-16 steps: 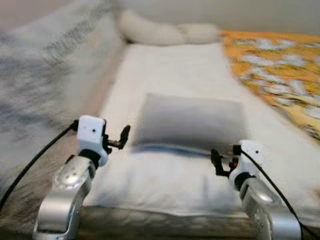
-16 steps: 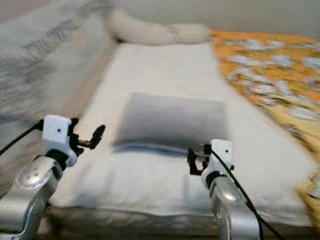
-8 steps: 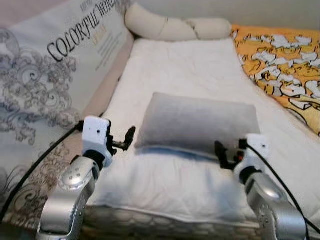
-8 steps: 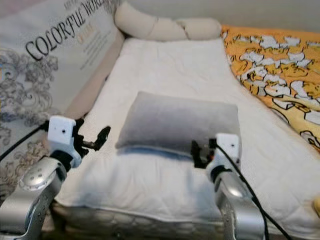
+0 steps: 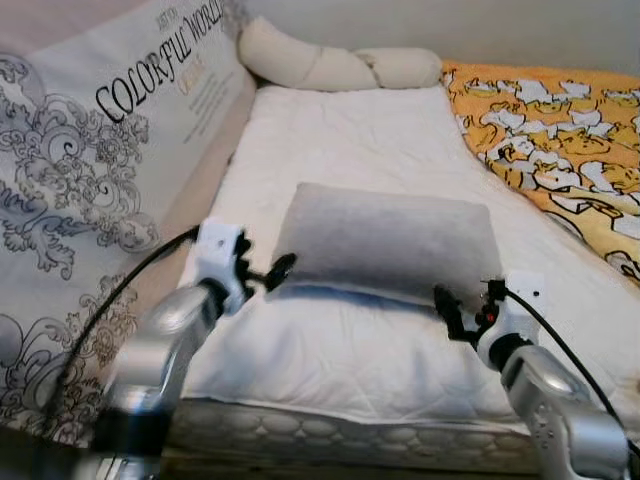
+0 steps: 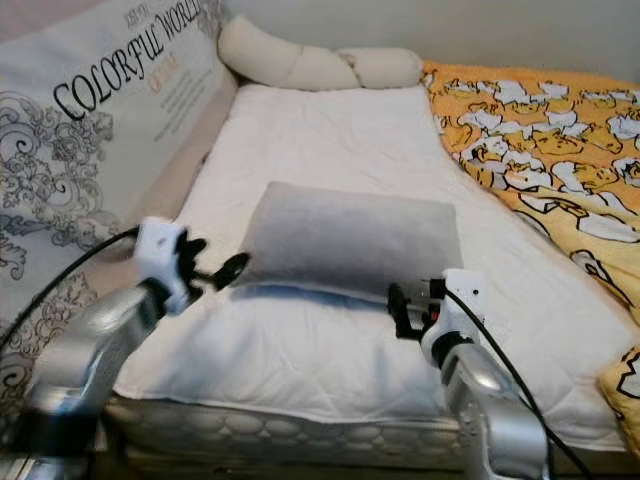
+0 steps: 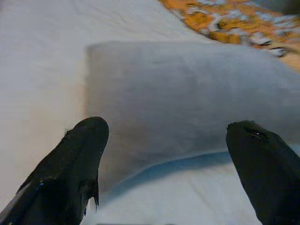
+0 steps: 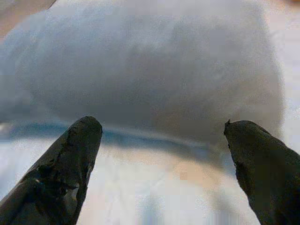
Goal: Clean up the room
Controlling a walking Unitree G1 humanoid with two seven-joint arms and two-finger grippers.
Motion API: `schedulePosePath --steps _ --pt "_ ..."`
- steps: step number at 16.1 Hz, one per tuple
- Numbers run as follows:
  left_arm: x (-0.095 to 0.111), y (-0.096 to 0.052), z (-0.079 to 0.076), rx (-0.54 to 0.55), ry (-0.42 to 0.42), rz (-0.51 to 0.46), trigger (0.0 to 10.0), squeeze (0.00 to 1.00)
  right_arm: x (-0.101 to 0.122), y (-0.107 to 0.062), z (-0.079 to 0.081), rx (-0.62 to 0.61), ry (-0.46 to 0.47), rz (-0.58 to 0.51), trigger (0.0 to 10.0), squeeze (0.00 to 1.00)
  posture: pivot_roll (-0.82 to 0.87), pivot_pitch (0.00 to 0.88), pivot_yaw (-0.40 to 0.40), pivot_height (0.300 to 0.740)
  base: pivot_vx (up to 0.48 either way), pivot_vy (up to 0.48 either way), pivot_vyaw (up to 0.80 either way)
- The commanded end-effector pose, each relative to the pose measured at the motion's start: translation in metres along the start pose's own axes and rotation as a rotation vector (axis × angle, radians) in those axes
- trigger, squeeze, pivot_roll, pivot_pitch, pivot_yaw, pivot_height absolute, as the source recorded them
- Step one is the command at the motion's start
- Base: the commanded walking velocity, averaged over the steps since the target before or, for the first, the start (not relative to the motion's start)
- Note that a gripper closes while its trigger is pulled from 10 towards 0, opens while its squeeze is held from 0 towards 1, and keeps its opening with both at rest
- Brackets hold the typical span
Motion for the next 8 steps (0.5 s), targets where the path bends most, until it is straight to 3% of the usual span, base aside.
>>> schedulePosePath --steps 1,3,8 --pt "0.000 0.011 0.001 -0.036 -0.060 0.000 10.0 1.00 0.000 0.002 0.003 0.043 0.023 0.024 10.0 1.00 -0.01 0.000 0.033 0.740 0.000 0.000 0.00" --pt "-0.005 0.026 0.007 -0.038 -0.140 0.023 10.0 1.00 -0.007 0.004 0.012 0.114 0.009 0.075 10.0 1.00 -0.03 0.000 0.043 0.740 0.000 0.000 0.00" --pt "-0.005 0.026 0.007 -0.038 -0.140 0.023 10.0 1.00 -0.007 0.004 0.012 0.114 0.009 0.075 10.0 1.00 -0.03 0.000 0.043 0.740 0.000 0.000 0.00"
Point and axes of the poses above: a point about 5 cm out from each wrist's last joint towards the gripper, its own y axis pointing out of the wrist towards the gripper, its own x axis along the axis of the wrist's last joint, z = x × y, the point moved 5 cm from there along y, pointing out of the wrist towards the gripper, and after that the axes turned 3 degrees about -y, right-handed, at the moved point
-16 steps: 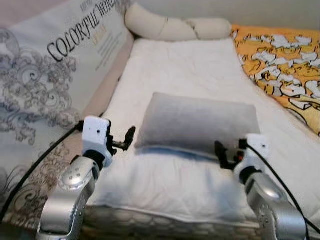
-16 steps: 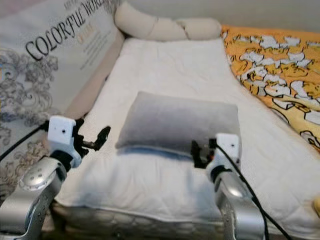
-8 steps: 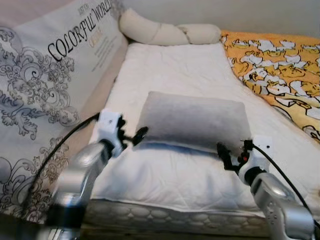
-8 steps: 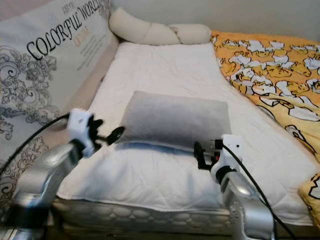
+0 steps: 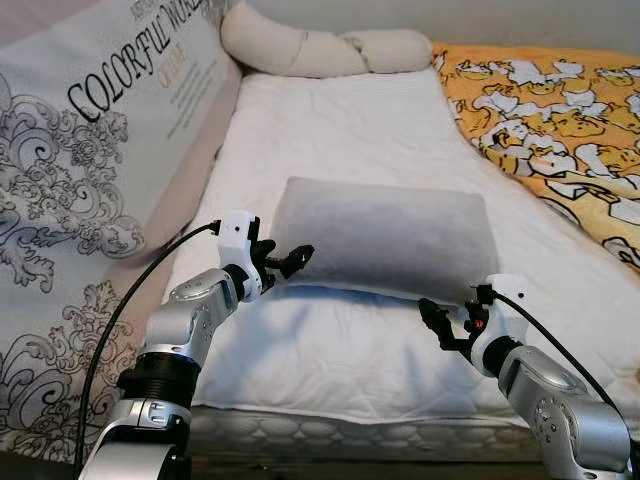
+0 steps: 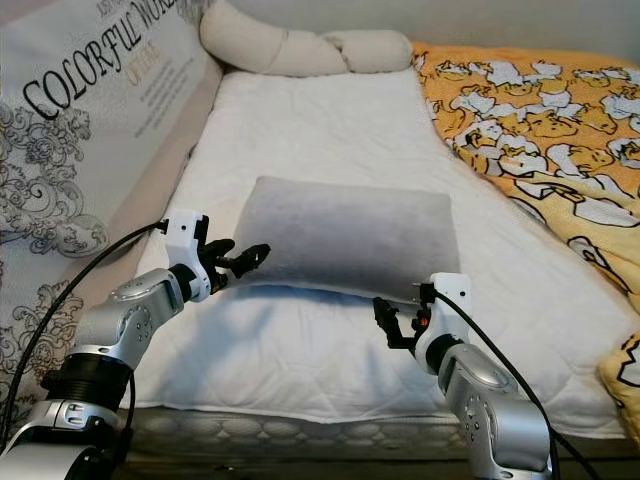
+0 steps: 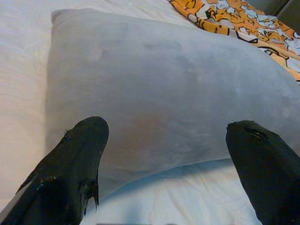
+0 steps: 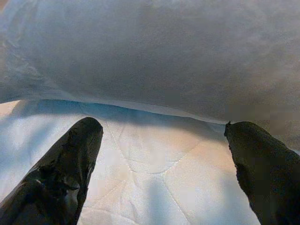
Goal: Clean up the room
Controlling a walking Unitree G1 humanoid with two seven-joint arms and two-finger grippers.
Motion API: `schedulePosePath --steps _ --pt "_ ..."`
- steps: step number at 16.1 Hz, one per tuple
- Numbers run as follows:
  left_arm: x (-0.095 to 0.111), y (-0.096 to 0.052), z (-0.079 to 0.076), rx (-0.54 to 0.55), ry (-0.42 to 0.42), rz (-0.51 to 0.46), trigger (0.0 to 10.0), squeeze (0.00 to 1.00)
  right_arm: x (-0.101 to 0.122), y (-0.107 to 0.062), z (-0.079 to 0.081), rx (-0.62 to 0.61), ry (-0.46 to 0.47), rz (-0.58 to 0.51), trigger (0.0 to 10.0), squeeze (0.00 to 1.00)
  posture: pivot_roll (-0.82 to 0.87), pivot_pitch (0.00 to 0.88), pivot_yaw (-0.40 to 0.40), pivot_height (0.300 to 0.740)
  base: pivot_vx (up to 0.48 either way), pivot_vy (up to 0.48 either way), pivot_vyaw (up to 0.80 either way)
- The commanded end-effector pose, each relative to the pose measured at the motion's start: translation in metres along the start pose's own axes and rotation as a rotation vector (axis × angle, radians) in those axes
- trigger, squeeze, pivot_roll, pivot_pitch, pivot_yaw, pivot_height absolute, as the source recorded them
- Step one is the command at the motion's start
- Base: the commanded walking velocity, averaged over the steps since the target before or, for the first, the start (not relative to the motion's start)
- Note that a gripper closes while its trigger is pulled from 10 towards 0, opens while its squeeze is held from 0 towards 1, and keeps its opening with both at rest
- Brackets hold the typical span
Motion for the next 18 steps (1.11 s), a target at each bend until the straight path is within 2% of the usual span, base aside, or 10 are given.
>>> schedulePosePath --steps 1,10,11,12,14,16,18 --pt "0.004 -0.001 0.002 0.000 -0.001 -0.013 10.0 1.00 0.002 0.001 0.002 0.017 0.007 0.003 10.0 1.00 -0.03 0.000 0.043 0.740 0.000 0.000 0.00" --pt "0.004 -0.001 0.002 0.000 -0.001 -0.013 10.0 1.00 0.002 0.001 0.002 0.017 0.007 0.003 10.0 1.00 -0.03 0.000 0.043 0.740 0.000 0.000 0.00" --pt "0.002 0.006 0.007 -0.002 -0.039 -0.007 10.0 1.00 0.000 0.002 0.005 0.045 0.000 0.026 10.0 1.00 -0.04 0.000 0.048 0.740 0.000 0.000 0.00" --pt "-0.006 0.018 0.018 0.078 0.107 0.030 10.0 0.00 0.017 0.005 0.014 0.083 -0.099 -0.030 10.0 0.00 -0.14 0.000 0.067 0.740 0.000 0.000 0.00" --pt "-0.016 0.015 0.015 0.047 0.226 0.081 10.0 0.00 0.023 0.005 0.018 0.104 -0.160 -0.050 10.0 0.00 -0.12 0.000 0.058 0.740 0.000 0.000 0.00" --pt "-0.027 0.013 0.015 0.029 0.244 0.126 10.0 0.00 0.018 0.009 0.022 0.126 -0.170 -0.024 10.0 0.00 -0.10 0.000 0.049 0.740 0.000 0.000 0.00" --pt "-0.027 0.018 0.025 0.086 0.205 0.117 10.0 0.00 0.016 0.014 0.022 0.123 -0.187 0.000 10.0 0.00 -0.11 0.000 0.053 0.740 0.000 0.000 0.00"
Point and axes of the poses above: a point about 5 cm out from each wrist's last joint towards the gripper, its own y axis pointing out of the wrist towards the gripper, its own x axis along the axis of the wrist's last joint, z = x × y, the point moved 5 cm from there along y, pointing out of the wrist towards the gripper, and after that the axes turned 3 degrees about -y, right-handed, at the moved point
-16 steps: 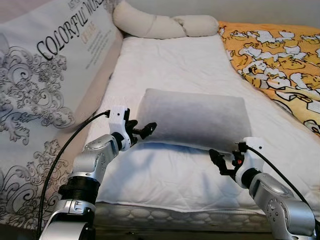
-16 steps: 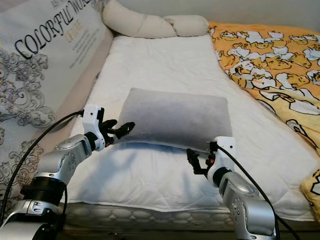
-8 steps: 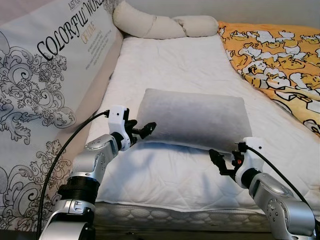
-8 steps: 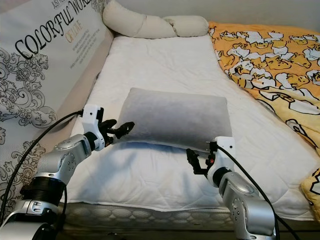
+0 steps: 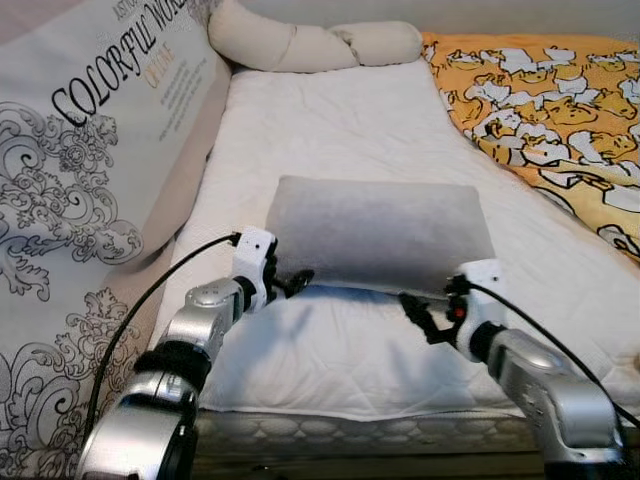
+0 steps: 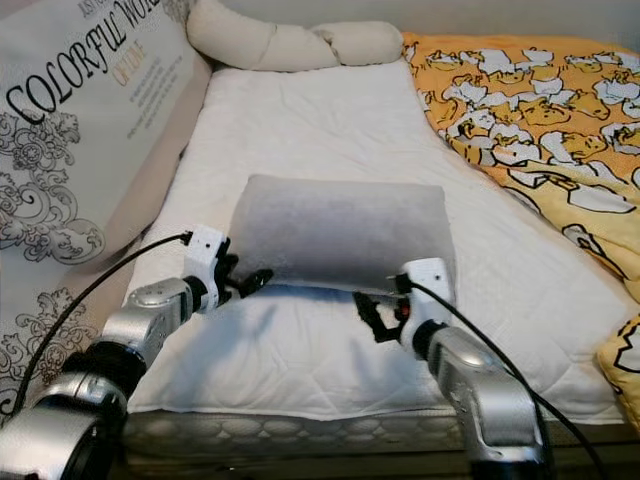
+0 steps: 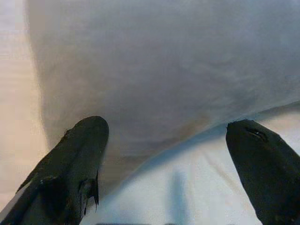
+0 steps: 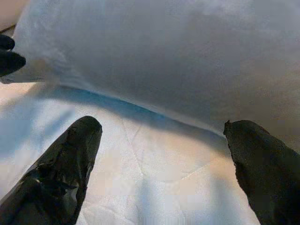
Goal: Clean up the room
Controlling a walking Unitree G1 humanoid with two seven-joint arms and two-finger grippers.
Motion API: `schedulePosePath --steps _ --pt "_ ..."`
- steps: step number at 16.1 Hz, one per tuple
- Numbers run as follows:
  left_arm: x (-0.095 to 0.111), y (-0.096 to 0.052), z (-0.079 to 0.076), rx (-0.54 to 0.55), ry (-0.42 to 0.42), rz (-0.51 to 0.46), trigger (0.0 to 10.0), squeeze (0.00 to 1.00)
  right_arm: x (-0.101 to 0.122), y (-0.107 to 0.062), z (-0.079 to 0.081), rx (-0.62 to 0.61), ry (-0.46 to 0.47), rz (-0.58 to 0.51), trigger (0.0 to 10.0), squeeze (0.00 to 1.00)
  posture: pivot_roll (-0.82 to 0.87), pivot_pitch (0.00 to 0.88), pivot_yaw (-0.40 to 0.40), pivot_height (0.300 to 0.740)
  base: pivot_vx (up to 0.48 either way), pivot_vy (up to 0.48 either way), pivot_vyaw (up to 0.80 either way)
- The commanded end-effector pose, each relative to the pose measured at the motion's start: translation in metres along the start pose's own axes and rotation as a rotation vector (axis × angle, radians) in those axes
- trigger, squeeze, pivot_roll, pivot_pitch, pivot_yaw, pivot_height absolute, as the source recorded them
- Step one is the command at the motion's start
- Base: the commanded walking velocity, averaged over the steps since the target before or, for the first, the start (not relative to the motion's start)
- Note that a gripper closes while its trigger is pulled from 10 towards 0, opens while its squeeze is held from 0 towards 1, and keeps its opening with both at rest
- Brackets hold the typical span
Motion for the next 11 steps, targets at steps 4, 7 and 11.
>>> schedulePosePath --steps 4,7,11 --pt "0.012 0.001 0.023 0.181 -0.106 -0.060 10.0 0.00 0.002 0.001 -0.001 -0.004 -0.041 0.016 10.0 0.00 -0.17 0.000 0.076 0.740 0.000 0.000 0.00" --pt "-0.001 0.002 0.027 0.264 -0.155 -0.026 10.0 0.00 -0.004 -0.003 -0.002 -0.026 -0.051 0.038 10.0 0.00 -0.25 0.000 0.088 0.740 0.000 0.000 0.00" --pt "-0.018 0.007 0.013 0.224 -0.384 -0.014 10.0 0.00 -0.013 -0.012 -0.003 -0.035 -0.033 0.061 10.0 0.00 -0.30 0.000 0.089 0.740 0.000 0.000 0.00"
Point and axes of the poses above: a point about 5 cm out from each wrist's last joint towards the gripper, its own y axis pointing out of the wrist towards the gripper, its own x axis along the axis of the wrist's last joint, z = x × y, the point moved 5 cm from there along y, pointing out of the wrist towards the gripper, and after that the axes turned 3 degrees about -y, right-handed, at the moved point
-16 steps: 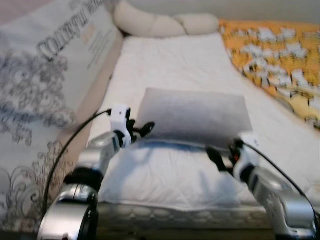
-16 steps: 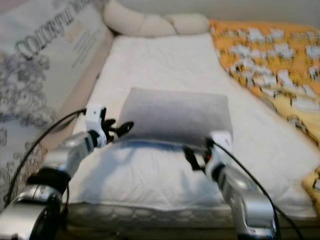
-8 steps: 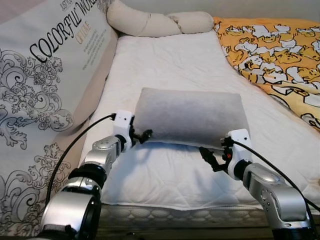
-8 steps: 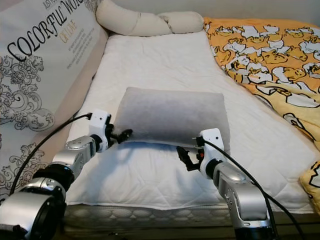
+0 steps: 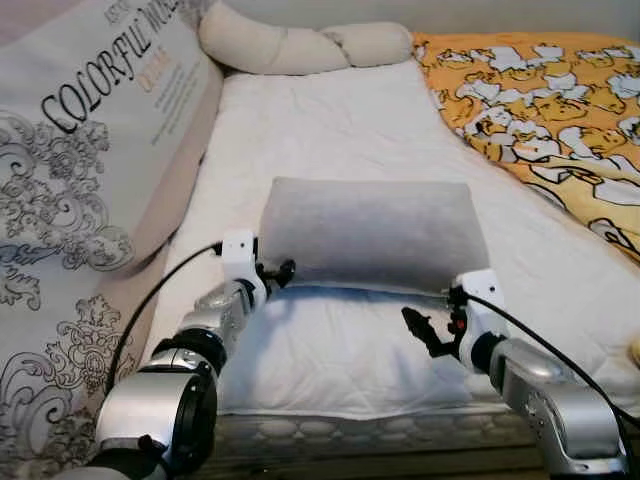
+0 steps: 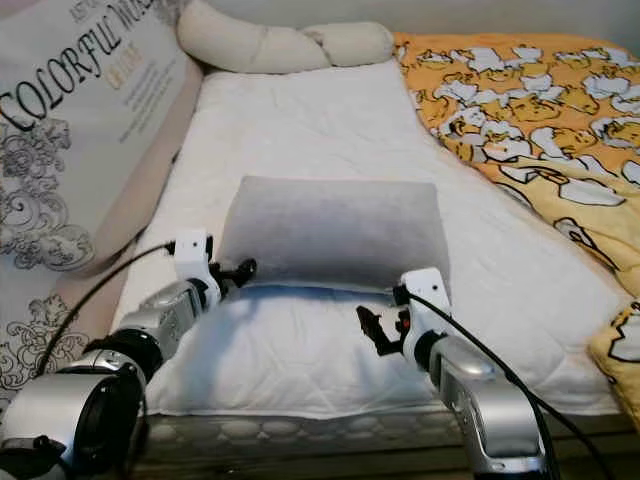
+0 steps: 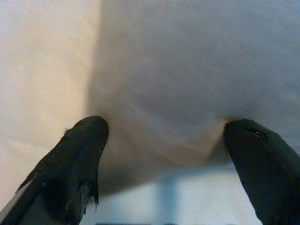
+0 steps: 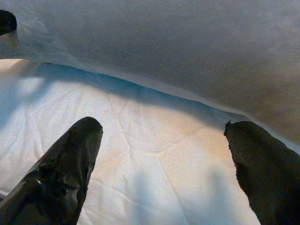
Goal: Clean up the room
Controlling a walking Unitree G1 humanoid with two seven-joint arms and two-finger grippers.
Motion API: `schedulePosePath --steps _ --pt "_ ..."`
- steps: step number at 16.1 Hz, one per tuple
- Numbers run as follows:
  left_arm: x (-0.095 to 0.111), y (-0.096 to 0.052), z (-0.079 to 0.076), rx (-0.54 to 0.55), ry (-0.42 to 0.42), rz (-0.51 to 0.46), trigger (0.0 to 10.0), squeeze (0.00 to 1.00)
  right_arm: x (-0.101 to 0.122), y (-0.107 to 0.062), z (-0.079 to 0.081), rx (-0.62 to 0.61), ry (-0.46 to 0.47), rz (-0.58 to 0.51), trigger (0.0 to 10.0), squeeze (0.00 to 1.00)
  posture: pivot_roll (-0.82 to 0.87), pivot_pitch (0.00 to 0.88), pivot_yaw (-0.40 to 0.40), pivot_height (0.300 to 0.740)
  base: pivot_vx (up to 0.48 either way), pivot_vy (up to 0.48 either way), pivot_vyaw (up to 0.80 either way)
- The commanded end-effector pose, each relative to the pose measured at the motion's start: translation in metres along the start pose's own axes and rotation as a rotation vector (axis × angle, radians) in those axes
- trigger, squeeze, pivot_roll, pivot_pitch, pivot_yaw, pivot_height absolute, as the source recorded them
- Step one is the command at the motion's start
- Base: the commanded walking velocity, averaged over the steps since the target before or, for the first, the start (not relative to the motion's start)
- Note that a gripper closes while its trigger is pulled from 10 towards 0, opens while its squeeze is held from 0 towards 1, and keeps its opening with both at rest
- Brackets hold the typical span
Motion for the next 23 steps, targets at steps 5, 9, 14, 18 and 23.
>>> schedulePosePath --steps 5,9,14,18,23 --pt "-0.007 -0.004 -0.041 -0.338 -0.086 0.035 10.0 0.00 -0.001 0.009 -0.005 -0.027 0.040 -0.003 10.0 0.00 -0.23 0.000 0.070 0.740 0.000 0.000 0.00" --pt "-0.050 -0.013 -0.038 -0.401 0.159 0.187 10.0 0.00 -0.004 0.019 -0.012 -0.050 0.051 0.003 10.0 0.00 -0.16 0.000 0.048 0.740 0.000 0.000 0.00" --pt "-0.053 -0.026 -0.050 -0.602 0.132 0.164 0.0 0.00 -0.006 0.024 -0.017 -0.051 0.053 0.003 10.0 0.00 -0.13 0.000 0.060 0.740 0.000 0.000 0.00" --pt "-0.015 -0.046 -0.060 -0.799 0.126 -0.003 0.0 0.00 -0.012 0.022 -0.027 -0.083 0.073 -0.003 10.0 0.00 -0.12 0.000 0.090 0.740 0.000 0.000 0.00" --pt "0.010 -0.023 -0.018 -0.431 0.348 -0.057 10.0 1.00 -0.014 0.018 -0.026 -0.076 0.067 -0.009 10.0 0.00 -0.14 0.000 0.109 0.740 0.000 0.000 0.00"
Point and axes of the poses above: a point about 5 cm out from each wrist's last joint towards the gripper, its own y axis pointing out of the wrist towards the gripper, its own x axis along the axis of the wrist's last joint, z = x × y, the point moved 5 cm from there along y, pointing out of the wrist towards the gripper, and after that the axes turned 3 degrees about -y, right-handed, at the moved point
